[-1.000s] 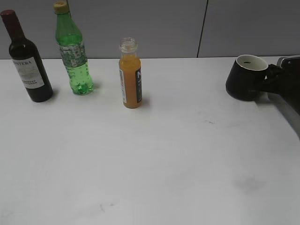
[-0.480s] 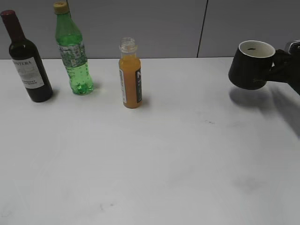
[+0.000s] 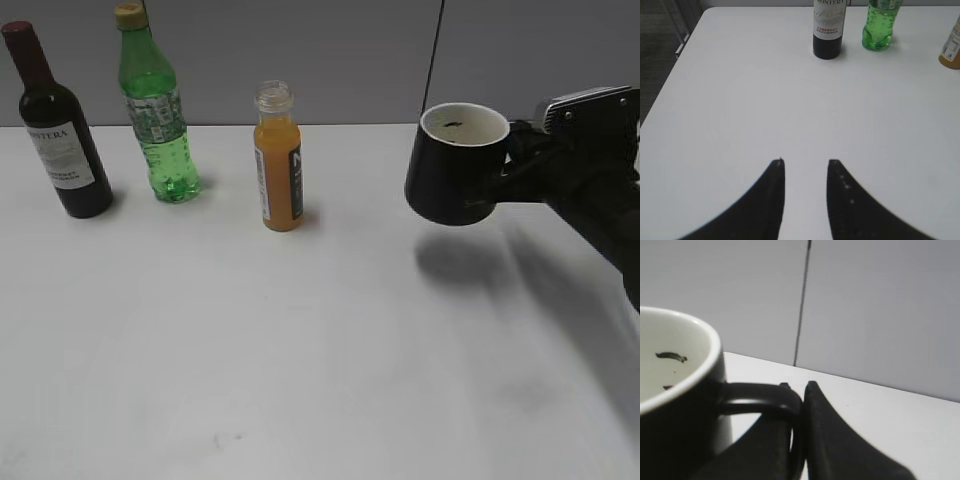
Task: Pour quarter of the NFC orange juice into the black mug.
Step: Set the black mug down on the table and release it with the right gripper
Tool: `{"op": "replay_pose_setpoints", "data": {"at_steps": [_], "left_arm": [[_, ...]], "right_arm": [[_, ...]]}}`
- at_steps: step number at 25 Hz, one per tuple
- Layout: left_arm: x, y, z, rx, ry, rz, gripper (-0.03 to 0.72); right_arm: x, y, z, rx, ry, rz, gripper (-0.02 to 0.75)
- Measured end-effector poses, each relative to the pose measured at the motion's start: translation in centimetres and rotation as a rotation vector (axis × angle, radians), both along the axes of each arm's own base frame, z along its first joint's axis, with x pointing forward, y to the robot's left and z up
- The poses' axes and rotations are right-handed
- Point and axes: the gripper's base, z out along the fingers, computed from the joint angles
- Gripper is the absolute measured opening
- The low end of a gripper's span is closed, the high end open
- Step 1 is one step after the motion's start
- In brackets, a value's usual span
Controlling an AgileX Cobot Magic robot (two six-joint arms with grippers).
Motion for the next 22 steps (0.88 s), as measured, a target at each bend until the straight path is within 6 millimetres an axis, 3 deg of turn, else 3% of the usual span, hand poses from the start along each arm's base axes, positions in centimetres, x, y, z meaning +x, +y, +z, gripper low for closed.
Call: {"op": "replay_pose_setpoints", "data": {"at_steps": [5, 14, 22], "left_arm": [[0.0, 0.0, 0.0, 0.000, 0.000, 0.000, 0.232], [0.0, 0.0, 0.0, 0.000, 0.000, 0.000, 0.232], [0.0, 0.0, 0.0, 0.000, 0.000, 0.000, 0.232]], "right_arm": [[-3.3, 3.5, 0.2, -0.006, 0.028, 0.107, 0.032], [-6.3, 9.2, -0.1, -0.020, 0.043, 0.264, 0.032], [-7.8, 11.8, -3.2, -0.069, 0.128, 0.315, 0.032]]}}
